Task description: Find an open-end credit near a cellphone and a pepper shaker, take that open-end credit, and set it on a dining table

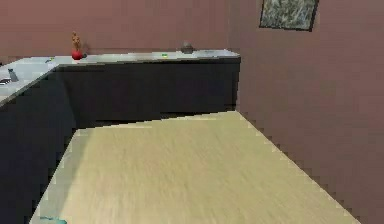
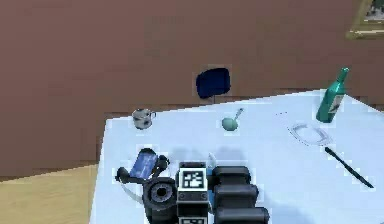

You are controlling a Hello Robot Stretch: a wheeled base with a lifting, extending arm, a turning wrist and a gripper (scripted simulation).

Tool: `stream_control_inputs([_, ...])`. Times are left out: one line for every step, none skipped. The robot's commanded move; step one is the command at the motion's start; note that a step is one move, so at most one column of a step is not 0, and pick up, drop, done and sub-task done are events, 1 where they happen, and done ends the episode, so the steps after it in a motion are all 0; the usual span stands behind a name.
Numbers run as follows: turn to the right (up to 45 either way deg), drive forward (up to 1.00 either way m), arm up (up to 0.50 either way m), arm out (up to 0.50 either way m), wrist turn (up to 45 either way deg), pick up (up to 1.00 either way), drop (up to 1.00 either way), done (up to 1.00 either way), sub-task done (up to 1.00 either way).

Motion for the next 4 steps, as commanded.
stream_control_inputs([45.0,0.0,0.0,0.0,0.0,0.0,0.0,0.0,0.0])
stream_control_inputs([45.0,0.0,0.0,0.0,0.0,0.0,0.0,0.0,0.0])
stream_control_inputs([15.0,0.0,0.0,0.0,0.0,0.0,0.0,0.0,0.0])
stream_control_inputs([-45.0,0.0,0.0,0.0,0.0,0.0,0.0,0.0,0.0])
